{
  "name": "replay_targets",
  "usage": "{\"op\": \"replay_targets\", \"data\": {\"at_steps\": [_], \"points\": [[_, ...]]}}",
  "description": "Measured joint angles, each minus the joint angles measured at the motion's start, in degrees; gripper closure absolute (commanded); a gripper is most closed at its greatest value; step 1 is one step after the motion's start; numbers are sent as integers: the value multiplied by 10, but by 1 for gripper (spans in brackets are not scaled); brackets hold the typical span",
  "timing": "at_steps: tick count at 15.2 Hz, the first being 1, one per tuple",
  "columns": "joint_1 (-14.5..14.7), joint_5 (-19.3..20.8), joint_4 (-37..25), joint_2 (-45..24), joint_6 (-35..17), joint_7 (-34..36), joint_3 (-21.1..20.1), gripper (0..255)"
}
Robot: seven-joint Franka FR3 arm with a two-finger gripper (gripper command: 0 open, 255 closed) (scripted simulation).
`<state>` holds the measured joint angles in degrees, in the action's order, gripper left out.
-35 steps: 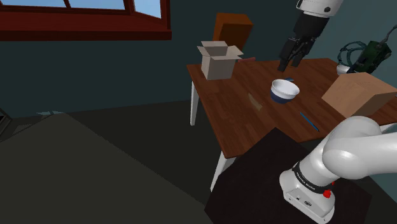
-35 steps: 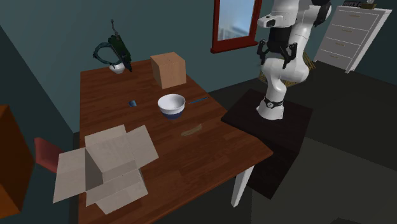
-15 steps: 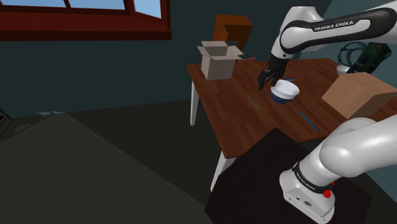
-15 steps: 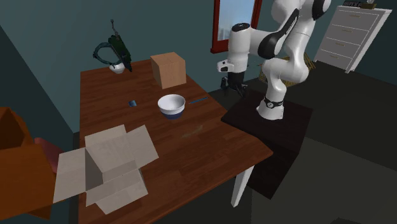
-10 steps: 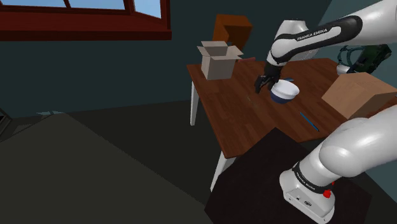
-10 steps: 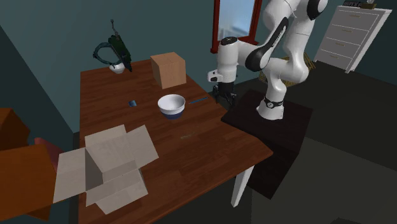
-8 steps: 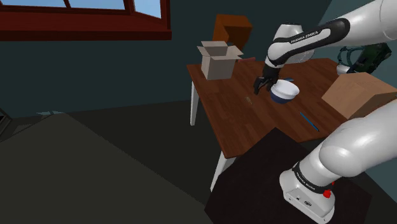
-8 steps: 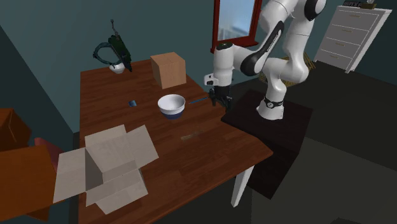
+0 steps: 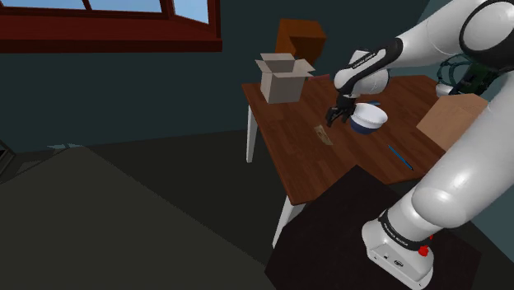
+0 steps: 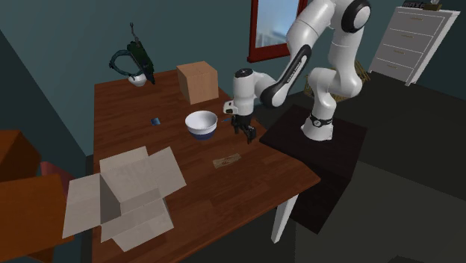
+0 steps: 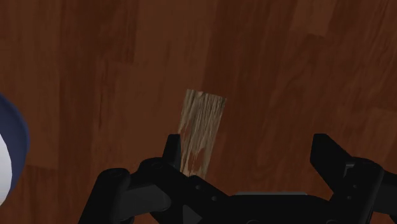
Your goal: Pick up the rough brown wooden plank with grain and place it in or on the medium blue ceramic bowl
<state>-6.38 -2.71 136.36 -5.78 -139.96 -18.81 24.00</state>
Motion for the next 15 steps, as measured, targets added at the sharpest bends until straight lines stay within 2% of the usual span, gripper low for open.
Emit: {"op": "replay_targets", "data": {"at_steps": [3,7,11,15], "points": [[-15,-43,-37,-74,-31,-32,-6,0],[-51,-93,-105,-169,-53,-73,-23,0],[-74,-118,-133,-222,-76,-92,-38,0],[-84,-133,-135,-249,-100,-102,-51,0]]}}
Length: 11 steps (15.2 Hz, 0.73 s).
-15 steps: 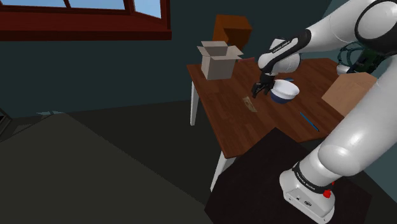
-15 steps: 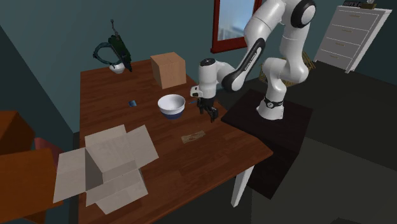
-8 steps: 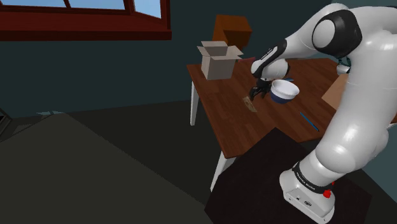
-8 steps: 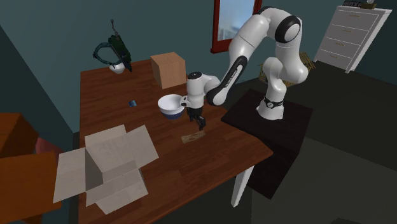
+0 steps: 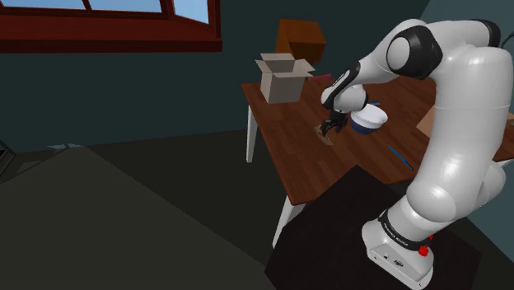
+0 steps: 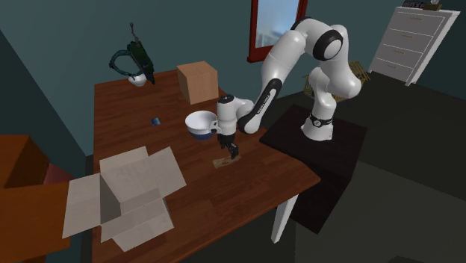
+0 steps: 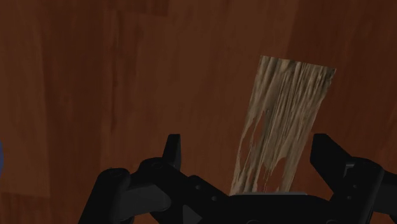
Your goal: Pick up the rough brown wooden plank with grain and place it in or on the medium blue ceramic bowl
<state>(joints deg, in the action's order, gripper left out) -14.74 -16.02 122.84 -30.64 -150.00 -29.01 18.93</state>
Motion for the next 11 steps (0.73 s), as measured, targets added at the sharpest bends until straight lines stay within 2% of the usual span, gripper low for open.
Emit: {"op": "replay_targets", "data": {"at_steps": [8,9,11], "points": [[-6,-6,-3,-12,-8,-5,-5,0],[-6,-6,-3,-12,-8,-5,-5,255],[-6,-6,-3,-12,-8,-5,-5,255]]}}
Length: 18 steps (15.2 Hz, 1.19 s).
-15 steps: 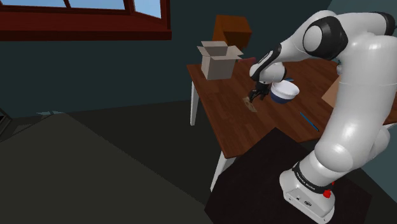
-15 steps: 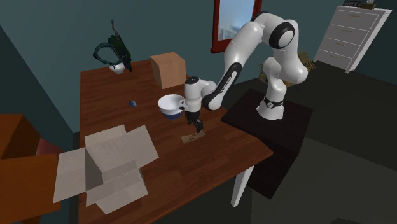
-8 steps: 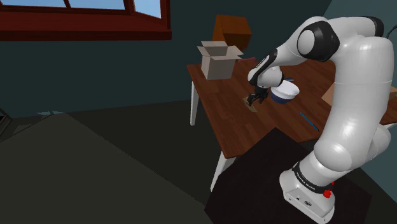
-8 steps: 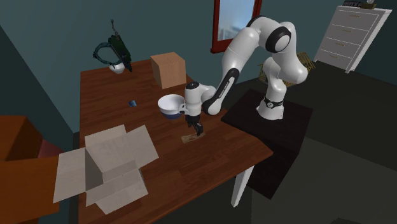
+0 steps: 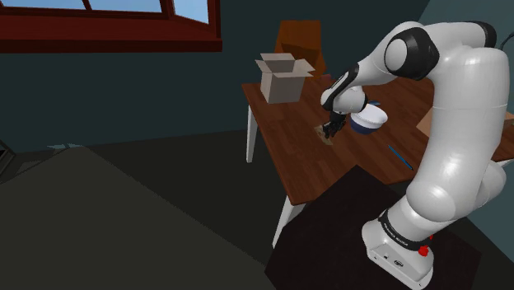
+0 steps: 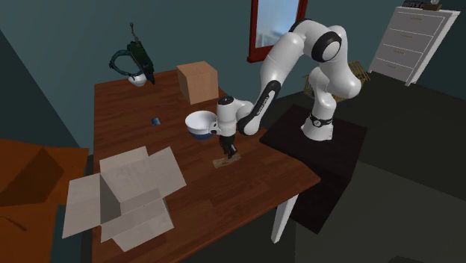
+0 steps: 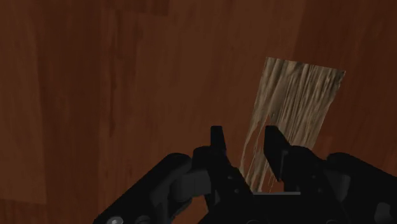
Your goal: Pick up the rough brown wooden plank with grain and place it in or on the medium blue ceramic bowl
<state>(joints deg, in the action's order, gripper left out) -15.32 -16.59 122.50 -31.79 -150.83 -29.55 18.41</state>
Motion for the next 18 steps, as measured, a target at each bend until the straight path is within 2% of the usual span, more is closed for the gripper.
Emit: {"op": "replay_targets", "data": {"at_steps": [7,8,9,11,15,18], "points": [[0,0,0,0,0,0,0,255],[0,0,0,0,0,0,0,0],[0,0,0,0,0,0,0,0],[22,0,1,2,-24,35,10,0],[100,6,6,2,-94,147,53,0],[107,0,0,-14,-116,165,52,0]]}}
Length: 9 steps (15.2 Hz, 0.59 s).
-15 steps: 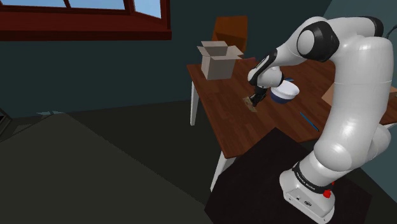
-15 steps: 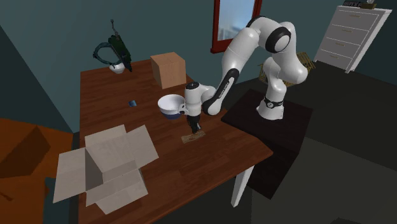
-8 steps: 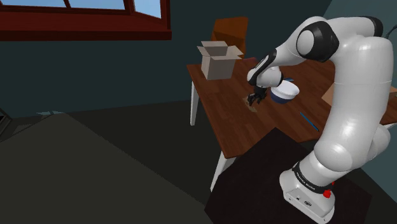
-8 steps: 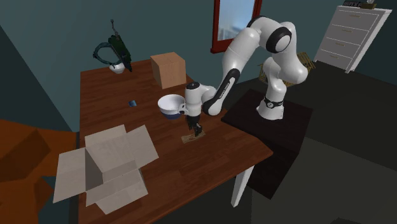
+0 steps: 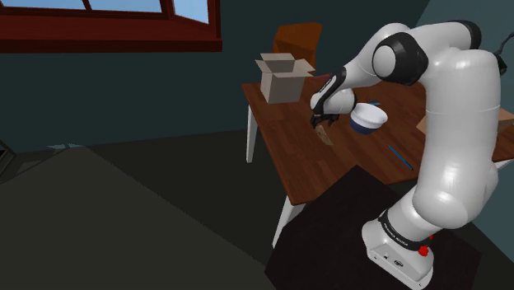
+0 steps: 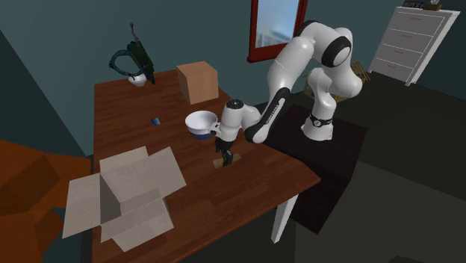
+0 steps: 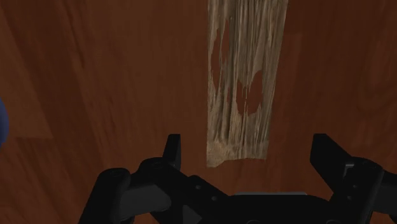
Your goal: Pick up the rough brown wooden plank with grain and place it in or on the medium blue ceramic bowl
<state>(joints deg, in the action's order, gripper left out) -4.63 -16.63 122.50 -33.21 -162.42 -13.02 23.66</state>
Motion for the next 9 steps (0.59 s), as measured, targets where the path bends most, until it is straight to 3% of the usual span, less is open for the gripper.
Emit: {"op": "replay_targets", "data": {"at_steps": [9], "points": [[-24,-16,-23,-41,-23,-9,-24,0]]}}
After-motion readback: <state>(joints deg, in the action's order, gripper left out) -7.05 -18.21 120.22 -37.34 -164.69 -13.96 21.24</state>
